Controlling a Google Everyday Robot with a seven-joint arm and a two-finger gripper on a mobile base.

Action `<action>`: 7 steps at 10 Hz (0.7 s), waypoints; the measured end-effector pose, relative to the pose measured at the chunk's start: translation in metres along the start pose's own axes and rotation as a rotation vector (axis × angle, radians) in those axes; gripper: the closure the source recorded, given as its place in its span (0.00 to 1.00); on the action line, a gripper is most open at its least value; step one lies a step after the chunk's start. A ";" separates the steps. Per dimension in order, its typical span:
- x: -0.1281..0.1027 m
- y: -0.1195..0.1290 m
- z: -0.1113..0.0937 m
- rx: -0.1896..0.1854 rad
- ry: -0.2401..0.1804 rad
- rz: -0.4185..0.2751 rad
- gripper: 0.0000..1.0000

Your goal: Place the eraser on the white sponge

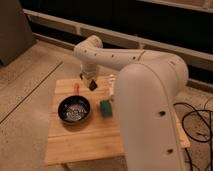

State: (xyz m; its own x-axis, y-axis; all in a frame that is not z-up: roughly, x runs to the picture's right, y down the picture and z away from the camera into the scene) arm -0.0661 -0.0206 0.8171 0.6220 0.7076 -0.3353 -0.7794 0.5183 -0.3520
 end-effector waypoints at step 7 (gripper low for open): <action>0.065 -0.013 0.011 -0.037 0.025 0.144 1.00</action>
State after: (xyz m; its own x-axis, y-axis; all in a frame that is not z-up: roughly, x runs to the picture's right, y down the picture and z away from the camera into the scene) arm -0.0162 0.0243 0.8092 0.5060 0.7609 -0.4061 -0.8577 0.3940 -0.3304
